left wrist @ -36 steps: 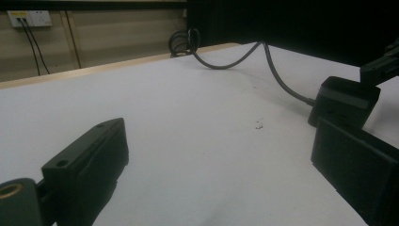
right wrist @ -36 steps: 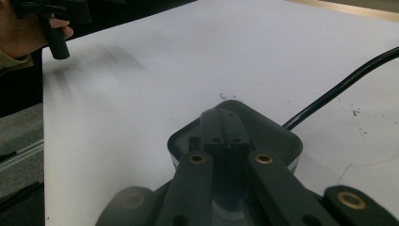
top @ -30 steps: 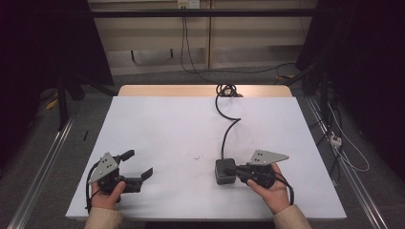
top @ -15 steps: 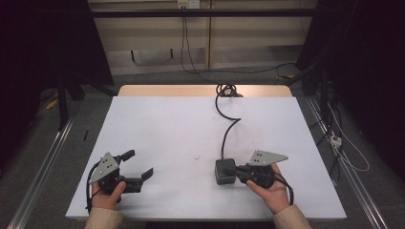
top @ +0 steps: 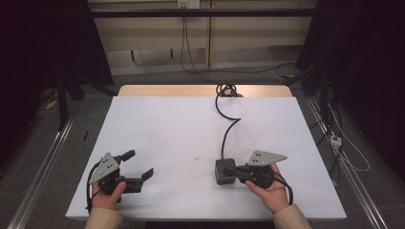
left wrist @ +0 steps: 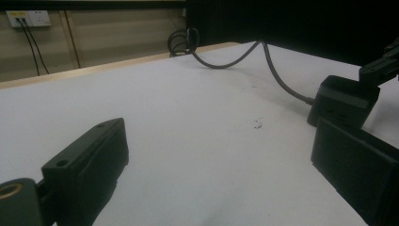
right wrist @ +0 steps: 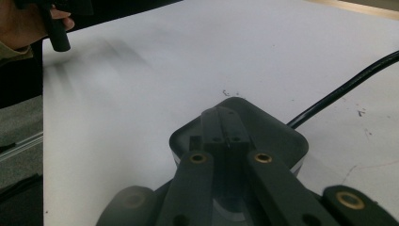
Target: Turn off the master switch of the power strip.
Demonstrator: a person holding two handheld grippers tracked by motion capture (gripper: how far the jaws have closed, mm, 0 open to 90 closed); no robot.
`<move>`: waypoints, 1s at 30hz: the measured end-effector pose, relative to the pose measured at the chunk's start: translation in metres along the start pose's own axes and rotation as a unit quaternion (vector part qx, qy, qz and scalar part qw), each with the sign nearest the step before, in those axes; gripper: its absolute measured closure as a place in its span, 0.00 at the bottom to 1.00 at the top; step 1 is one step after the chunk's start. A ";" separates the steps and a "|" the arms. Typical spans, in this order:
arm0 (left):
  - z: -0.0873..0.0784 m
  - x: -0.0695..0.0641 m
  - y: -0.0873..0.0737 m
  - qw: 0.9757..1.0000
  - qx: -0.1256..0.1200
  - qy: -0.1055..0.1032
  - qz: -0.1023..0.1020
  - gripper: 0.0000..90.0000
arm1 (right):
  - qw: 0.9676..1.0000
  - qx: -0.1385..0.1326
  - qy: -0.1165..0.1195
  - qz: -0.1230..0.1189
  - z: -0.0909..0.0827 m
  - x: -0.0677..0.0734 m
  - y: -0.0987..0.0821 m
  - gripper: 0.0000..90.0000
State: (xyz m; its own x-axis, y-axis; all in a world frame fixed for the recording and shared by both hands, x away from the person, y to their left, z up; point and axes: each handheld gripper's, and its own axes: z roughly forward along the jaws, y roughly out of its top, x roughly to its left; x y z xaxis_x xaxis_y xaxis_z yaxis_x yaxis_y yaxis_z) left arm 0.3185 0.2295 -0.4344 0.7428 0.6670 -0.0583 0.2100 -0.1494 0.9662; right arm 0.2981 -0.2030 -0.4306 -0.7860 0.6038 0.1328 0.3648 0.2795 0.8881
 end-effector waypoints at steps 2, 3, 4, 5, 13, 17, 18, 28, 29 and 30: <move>0.000 0.000 0.000 1.000 0.000 0.000 -0.002 0.05 | 1.000 -0.001 0.000 0.001 0.000 0.000 0.000 1.00; 0.000 0.000 0.000 1.000 0.001 0.000 -0.002 0.05 | 1.000 0.000 0.000 0.001 0.000 0.000 0.000 1.00; 0.000 0.000 0.000 1.000 0.001 0.000 -0.002 0.05 | 1.000 0.000 0.000 0.000 0.000 0.000 0.000 1.00; 0.000 0.000 0.000 1.000 0.001 0.000 -0.002 0.05 | 1.000 0.000 0.000 0.001 0.000 0.000 0.000 1.00; -0.001 0.000 0.000 1.000 -0.002 0.000 -0.002 0.05 | 1.000 0.002 -0.003 -0.009 0.000 0.001 0.001 1.00; 0.000 -0.001 0.000 1.000 -0.001 0.000 -0.002 0.05 | 1.000 0.008 -0.006 -0.016 0.000 0.002 0.002 1.00; 0.000 -0.001 0.000 1.000 -0.001 0.000 -0.001 0.05 | 1.000 0.007 -0.006 -0.017 0.000 0.002 0.002 1.00; 0.000 -0.001 0.000 1.000 -0.001 0.001 -0.002 0.05 | 1.000 0.010 -0.009 -0.027 0.001 0.003 0.001 1.00; 0.000 -0.001 0.000 1.000 -0.002 0.001 -0.002 0.05 | 1.000 0.010 -0.009 -0.027 0.001 0.003 0.001 1.00; 0.000 -0.001 0.000 1.000 -0.002 0.000 -0.003 0.05 | 1.000 0.010 -0.009 -0.026 0.001 0.003 0.001 1.00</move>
State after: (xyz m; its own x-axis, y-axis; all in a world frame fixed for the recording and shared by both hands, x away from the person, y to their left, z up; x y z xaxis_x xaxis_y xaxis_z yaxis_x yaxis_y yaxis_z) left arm 0.3177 0.2290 -0.4344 0.7411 0.6684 -0.0632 0.2112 -0.1427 0.9670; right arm 0.2966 -0.2002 -0.4293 -0.7954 0.6010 0.0787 0.3335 0.3255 0.8848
